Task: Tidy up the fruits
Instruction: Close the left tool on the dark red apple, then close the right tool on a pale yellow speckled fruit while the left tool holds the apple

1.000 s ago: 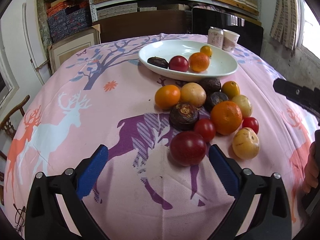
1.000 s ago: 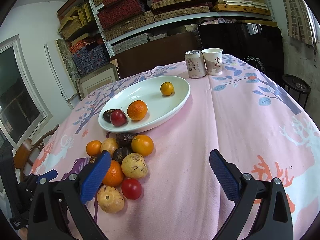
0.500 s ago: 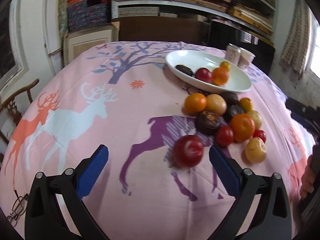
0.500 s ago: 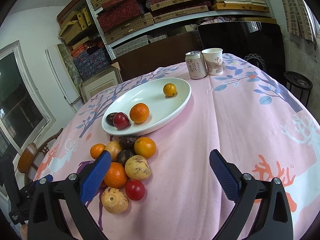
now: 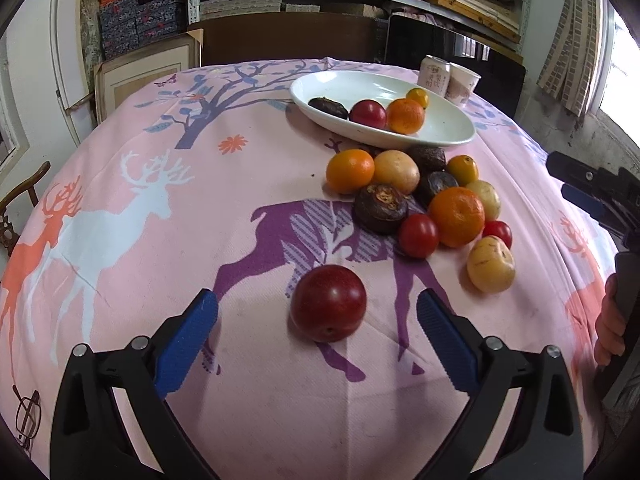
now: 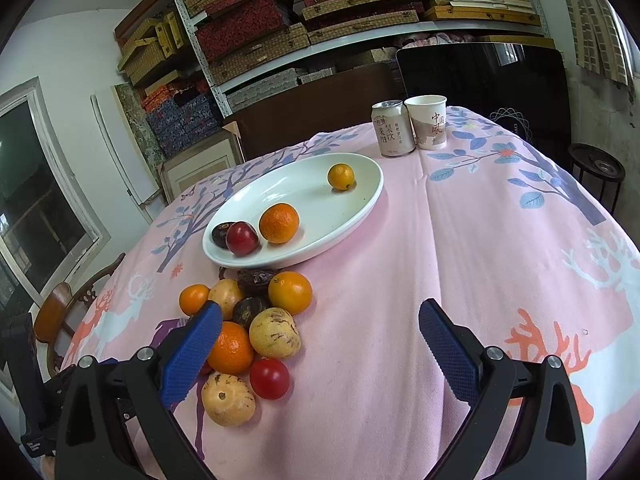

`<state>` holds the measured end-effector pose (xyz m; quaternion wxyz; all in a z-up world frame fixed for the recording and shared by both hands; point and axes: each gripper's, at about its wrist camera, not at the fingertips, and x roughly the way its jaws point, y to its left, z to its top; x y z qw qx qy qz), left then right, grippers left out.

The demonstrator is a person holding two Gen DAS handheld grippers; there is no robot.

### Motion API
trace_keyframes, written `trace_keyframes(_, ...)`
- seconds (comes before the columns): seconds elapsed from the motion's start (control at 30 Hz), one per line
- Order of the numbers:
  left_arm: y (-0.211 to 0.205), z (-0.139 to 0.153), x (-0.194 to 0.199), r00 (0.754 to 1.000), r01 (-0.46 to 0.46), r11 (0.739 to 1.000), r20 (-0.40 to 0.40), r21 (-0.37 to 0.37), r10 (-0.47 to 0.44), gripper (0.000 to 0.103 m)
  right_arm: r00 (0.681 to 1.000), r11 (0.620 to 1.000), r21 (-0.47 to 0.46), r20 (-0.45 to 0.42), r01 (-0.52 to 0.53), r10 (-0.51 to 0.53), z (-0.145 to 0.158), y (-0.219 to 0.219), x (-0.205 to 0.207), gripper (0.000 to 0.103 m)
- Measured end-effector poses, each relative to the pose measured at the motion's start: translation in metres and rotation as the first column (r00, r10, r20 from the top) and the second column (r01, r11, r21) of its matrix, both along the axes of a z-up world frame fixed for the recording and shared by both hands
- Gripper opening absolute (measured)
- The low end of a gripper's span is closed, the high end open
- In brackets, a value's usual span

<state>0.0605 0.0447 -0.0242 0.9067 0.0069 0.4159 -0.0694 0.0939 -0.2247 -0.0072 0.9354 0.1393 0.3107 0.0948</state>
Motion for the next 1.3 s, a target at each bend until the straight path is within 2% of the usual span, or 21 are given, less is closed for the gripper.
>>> trace_keyframes(0.07,0.001,-0.001,0.000,1.000,0.015,1.000,-0.015,-0.021,-0.015,0.072,1.000,1.000,-0.003,-0.002,-0.002,0.002,0.000,0.000,0.001,0.099)
trace_keyframes(0.17,0.005,-0.008,0.005,0.998,0.014,0.998,-0.059,-0.057,-0.018,0.055,1.000,1.000,-0.008,-0.003,-0.004,0.004,0.000,0.001,0.001,0.099)
trace_keyframes(0.3,0.006,-0.007,0.005,0.998,0.020,0.997,-0.056,-0.076,-0.024,0.053,1.000,1.000,-0.010,-0.004,-0.005,0.005,-0.001,0.002,0.001,0.099)
trace_keyframes(0.37,0.002,-0.008,0.006,0.998,0.030,0.997,-0.061,-0.067,-0.034,0.048,1.000,1.000,-0.013,-0.004,-0.005,0.005,-0.001,0.002,0.001,0.099)
trace_keyframes(0.5,0.003,-0.009,0.011,0.997,0.024,0.997,-0.067,-0.078,-0.030,0.047,1.000,1.000,-0.024,-0.007,-0.008,0.007,-0.003,0.003,0.002,0.099)
trace_keyframes(0.53,0.004,-0.009,0.011,0.998,0.020,0.997,-0.065,-0.081,-0.025,0.043,1.000,1.000,-0.026,-0.008,-0.011,0.011,-0.003,0.004,0.003,0.099)
trace_keyframes(0.57,0.005,-0.009,0.011,0.998,0.017,0.996,-0.066,-0.087,-0.023,0.037,1.000,0.999,-0.031,-0.011,-0.020,0.020,-0.004,0.005,0.002,0.099)
trace_keyframes(0.67,0.009,-0.009,0.012,0.997,0.011,0.994,-0.069,-0.106,-0.019,0.037,0.998,0.997,-0.045,-0.011,-0.061,0.061,-0.003,0.011,-0.001,0.099)
trace_keyframes(0.8,0.011,-0.006,0.010,0.999,-0.013,0.997,-0.054,-0.079,0.009,0.037,0.988,0.984,-0.090,0.013,-0.152,0.154,-0.001,0.029,-0.019,0.098)
trace_keyframes(0.97,0.013,-0.008,0.012,0.998,-0.025,0.997,-0.061,-0.072,0.021,0.037,0.958,0.937,-0.209,0.000,-0.281,0.287,-0.006,0.064,-0.039,0.078)
trace_keyframes(1.07,0.013,-0.008,0.012,0.998,-0.025,0.997,-0.060,-0.069,0.021,0.037,0.935,0.902,-0.259,-0.020,-0.347,0.354,-0.009,0.081,-0.045,0.072)
trace_keyframes(1.13,0.012,-0.008,0.012,0.998,-0.025,0.998,-0.059,-0.065,0.021,0.037,0.933,0.900,-0.251,-0.040,-0.356,0.358,-0.011,0.082,-0.043,0.067)
trace_keyframes(1.2,0.011,-0.009,0.012,0.998,-0.025,0.998,-0.058,-0.060,0.022,0.037,0.929,0.903,-0.217,-0.072,-0.370,0.363,-0.014,0.080,-0.038,0.054)
trace_keyframes(1.23,0.010,-0.009,0.012,0.998,-0.025,0.998,-0.058,-0.057,0.022,0.038,0.925,0.901,-0.206,-0.085,-0.381,0.372,-0.015,0.080,-0.037,0.043)
trace_keyframes(1.3,0.010,-0.010,0.013,0.998,-0.024,0.998,-0.062,-0.054,0.021,0.039,0.918,0.894,-0.208,-0.094,-0.397,0.386,-0.017,0.083,-0.038,0.039)
